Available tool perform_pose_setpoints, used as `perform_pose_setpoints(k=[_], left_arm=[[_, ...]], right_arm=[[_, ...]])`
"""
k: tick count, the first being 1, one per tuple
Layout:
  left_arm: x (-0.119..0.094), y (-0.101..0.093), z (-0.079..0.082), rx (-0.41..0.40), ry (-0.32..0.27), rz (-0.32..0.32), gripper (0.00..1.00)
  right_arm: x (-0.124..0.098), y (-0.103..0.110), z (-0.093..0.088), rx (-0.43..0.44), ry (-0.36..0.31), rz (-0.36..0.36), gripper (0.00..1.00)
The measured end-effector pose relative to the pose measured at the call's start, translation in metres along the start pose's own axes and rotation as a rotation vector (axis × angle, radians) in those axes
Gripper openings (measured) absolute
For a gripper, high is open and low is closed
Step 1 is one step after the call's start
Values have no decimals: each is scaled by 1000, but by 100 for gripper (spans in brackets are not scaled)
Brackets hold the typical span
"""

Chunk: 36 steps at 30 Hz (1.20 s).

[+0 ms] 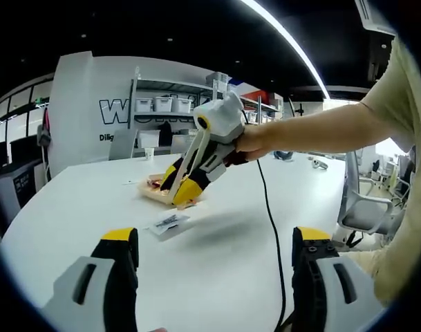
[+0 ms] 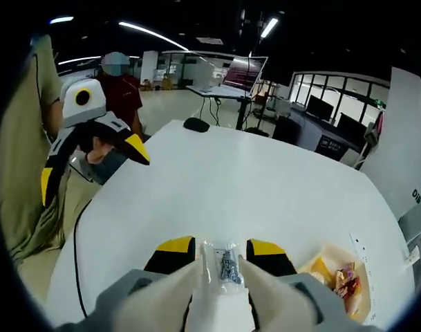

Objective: Place the target food into the container with the food tongs after gripping and lifting it, then release it inside without dropping or visibly crushing the food.

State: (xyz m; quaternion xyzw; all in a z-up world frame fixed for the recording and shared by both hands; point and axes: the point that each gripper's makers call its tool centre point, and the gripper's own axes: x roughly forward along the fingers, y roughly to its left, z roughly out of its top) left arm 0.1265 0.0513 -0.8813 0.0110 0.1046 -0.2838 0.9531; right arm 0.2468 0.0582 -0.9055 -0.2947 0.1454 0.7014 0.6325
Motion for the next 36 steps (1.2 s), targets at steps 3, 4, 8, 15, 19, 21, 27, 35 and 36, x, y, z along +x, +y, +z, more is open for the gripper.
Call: perform_pose_setpoints(k=[3, 4, 8, 15, 19, 21, 27, 35, 36], left_arm=[[0, 1, 0, -1, 0, 1, 90], [0, 1, 0, -2, 0, 1, 90], [0, 1, -1, -3, 1, 1, 90], [-1, 2, -3, -6, 3, 5, 90], [-1, 3, -3, -8, 4, 6, 90], [-1, 3, -4, -9, 5, 6, 90], [-2, 4, -5, -11, 5, 8, 90], [-2, 5, -6, -15, 5, 10, 90], [-2, 5, -6, -16, 6, 11, 90]], right_arm=[[4, 1, -2, -4, -1, 6, 25], [4, 1, -2, -3, -2, 8, 25], [9, 3, -7, -17, 10, 18, 26], [16, 6, -15, -42, 28, 28, 26], [18, 6, -18, -61, 38, 27, 26], [19, 7, -20, -65, 45, 27, 26], [23, 5, -21, -80, 53, 27, 26], [28, 5, -26, -103, 72, 20, 26], [28, 5, -27, -103, 74, 21, 26]])
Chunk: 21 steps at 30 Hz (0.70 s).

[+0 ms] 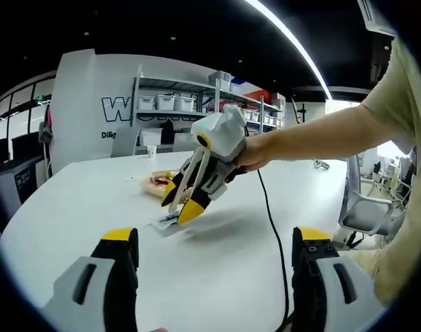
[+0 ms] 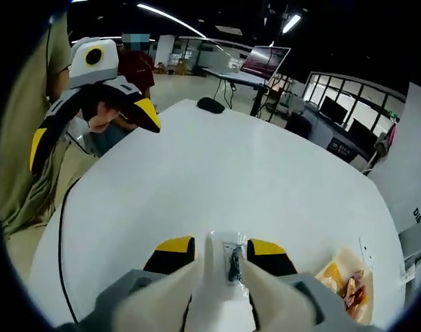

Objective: Place the target food into the container with the food tongs after gripping and lifting it, then release it inside without dropping or visibly crushing the food.

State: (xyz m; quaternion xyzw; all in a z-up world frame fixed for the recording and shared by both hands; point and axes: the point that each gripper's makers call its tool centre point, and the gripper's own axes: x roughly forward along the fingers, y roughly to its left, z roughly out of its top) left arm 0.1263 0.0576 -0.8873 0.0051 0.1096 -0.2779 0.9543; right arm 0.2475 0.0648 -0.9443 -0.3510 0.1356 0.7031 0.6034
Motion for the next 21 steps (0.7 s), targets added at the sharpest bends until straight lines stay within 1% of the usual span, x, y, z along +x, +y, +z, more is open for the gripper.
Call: perform_pose_setpoints(k=[11, 15, 21], left_arm=[[0, 2, -2, -4, 3, 1, 90], [0, 2, -2, -4, 4, 1, 90], [0, 3, -3, -5, 5, 1, 90]], right_arm=[[3, -4, -6, -4, 9, -11, 26], [6, -5, -9, -16, 24, -15, 26], [6, -8, -8, -12, 17, -20, 27]])
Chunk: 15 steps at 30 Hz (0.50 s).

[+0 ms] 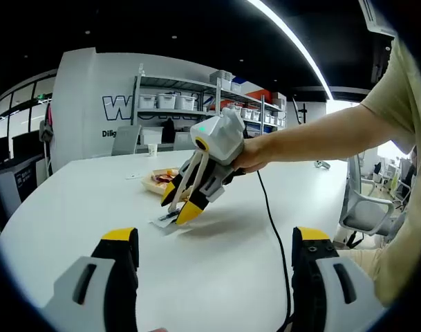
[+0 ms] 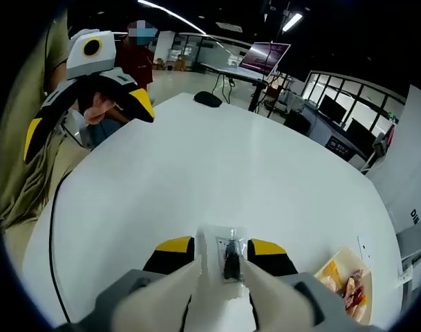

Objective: Place the target food into the container with the food tongs after gripping and lifting it, then release it inside without dropping or visibly crushing the food.

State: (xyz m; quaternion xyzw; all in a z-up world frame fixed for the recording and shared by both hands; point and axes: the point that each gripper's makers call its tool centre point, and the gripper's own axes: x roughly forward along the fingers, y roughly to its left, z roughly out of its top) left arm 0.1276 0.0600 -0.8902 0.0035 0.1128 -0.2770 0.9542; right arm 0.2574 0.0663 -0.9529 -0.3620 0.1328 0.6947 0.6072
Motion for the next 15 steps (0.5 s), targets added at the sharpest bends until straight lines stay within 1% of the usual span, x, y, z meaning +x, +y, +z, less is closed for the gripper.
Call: perform_pose_setpoints(k=[6, 13, 15], left_arm=[[0, 1, 0, -1, 1, 0, 90], [0, 2, 1, 1, 0, 2, 90], [0, 2, 2, 1, 0, 2, 90]], right_arm=[[2, -2, -2, -15, 4, -3, 26], [3, -6, -2, 15, -8, -5, 25], [3, -8, -4, 43, -13, -7, 24]])
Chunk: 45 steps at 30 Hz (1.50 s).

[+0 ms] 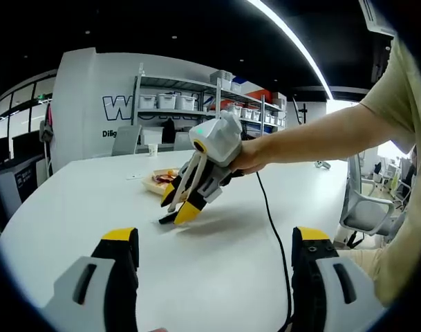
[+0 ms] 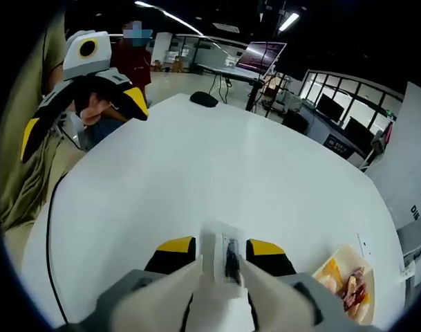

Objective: Place the target food into the container with the food tongs after gripping and lifting it, then release it inside without dropping or visibly crushing the food.

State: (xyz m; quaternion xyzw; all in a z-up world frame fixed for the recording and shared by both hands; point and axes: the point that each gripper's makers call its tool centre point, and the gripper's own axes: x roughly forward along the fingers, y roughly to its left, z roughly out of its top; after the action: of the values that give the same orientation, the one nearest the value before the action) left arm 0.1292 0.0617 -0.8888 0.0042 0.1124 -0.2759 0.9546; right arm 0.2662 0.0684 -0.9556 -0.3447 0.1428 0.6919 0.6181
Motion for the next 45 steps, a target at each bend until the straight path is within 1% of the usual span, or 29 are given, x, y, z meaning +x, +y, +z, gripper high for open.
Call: perform_pose_setpoints(k=[1, 2, 4, 5, 6, 8, 9, 14, 17, 19, 20, 23, 24, 26, 28, 29, 30, 32, 33, 34, 35, 37, 38, 39, 40, 41, 42, 44, 45], left_arm=[[0, 0, 0, 0, 0, 0, 90], [0, 0, 1, 1, -1, 1, 90], [-1, 0, 1, 0, 0, 1, 90], [-1, 1, 0, 2, 1, 1, 90], [-1, 1, 1, 2, 0, 1, 90], [-1, 0, 1, 2, 0, 1, 90], [-1, 0, 1, 3, 0, 1, 89], [-1, 0, 2, 4, 1, 0, 89], [-1, 0, 2, 3, 0, 0, 89], [-1, 0, 2, 5, 1, 1, 89], [-1, 0, 2, 4, 0, 0, 89], [0, 0, 2, 3, 1, 0, 89], [0, 0, 1, 3, 2, 0, 89], [0, 0, 1, 1, 1, 0, 89], [0, 0, 1, 3, 2, 0, 89], [0, 0, 1, 3, 2, -1, 89], [0, -1, 1, 2, 1, -1, 89], [0, -1, 1, 2, 1, -1, 89], [0, -1, 1, 2, 1, -2, 89], [0, -1, 1, 2, 1, -3, 89], [0, -2, 1, 2, 1, -3, 89], [0, -2, 1, 4, 1, -4, 89], [0, -2, 1, 4, 0, -4, 89], [0, -2, 1, 3, 0, -4, 89], [0, -2, 1, 4, 0, -5, 89], [0, -2, 1, 5, -1, -5, 89], [1, -3, 1, 5, 0, -6, 89], [1, -4, 0, 5, -1, -7, 89], [1, -4, 0, 5, 0, -7, 89]], right_arm=[[0, 0, 0, 35, -10, 0, 23], [-1, -1, 0, 33, -10, -2, 23], [-1, -2, -1, 78, -24, -5, 23], [-1, -3, -1, 85, -30, -6, 23], [-1, -4, -2, 114, -32, -12, 22], [-2, -7, -3, 134, -33, -20, 22], [-2, -7, -2, 158, -37, -21, 22], [-1, -7, -1, 190, -34, -23, 20], [-2, -11, -2, 249, -37, -36, 19], [-2, -9, -1, 279, -41, -24, 19], [-3, -10, -2, 278, -40, -28, 19], [-4, -8, 0, 363, -54, -18, 18], [-6, -12, -1, 352, -54, -32, 18], [-7, -13, 0, 414, -61, -33, 18], [-8, -13, -3, 412, -43, -34, 17], [-9, -12, -3, 450, -43, -32, 17], [-10, -14, -1, 477, -58, -33, 17], [-13, -16, -1, 508, -63, -33, 17], [-14, -16, 0, 523, -67, -33, 17], [-15, -12, 1, 538, -68, -16, 17], [-15, -12, 1, 539, -70, -17, 17], [-17, -10, 0, 587, -63, -10, 17], [-18, -8, 1, 603, -76, 5, 17], [-19, -9, 0, 611, -76, -2, 17], [-21, -9, -2, 635, -69, -3, 17], [-21, -7, -2, 669, -77, 7, 17], [-23, -9, -4, 667, -83, 5, 17], [-26, -5, -6, 678, -68, 0, 17], [-28, -2, -5, 708, -74, 10, 17]])
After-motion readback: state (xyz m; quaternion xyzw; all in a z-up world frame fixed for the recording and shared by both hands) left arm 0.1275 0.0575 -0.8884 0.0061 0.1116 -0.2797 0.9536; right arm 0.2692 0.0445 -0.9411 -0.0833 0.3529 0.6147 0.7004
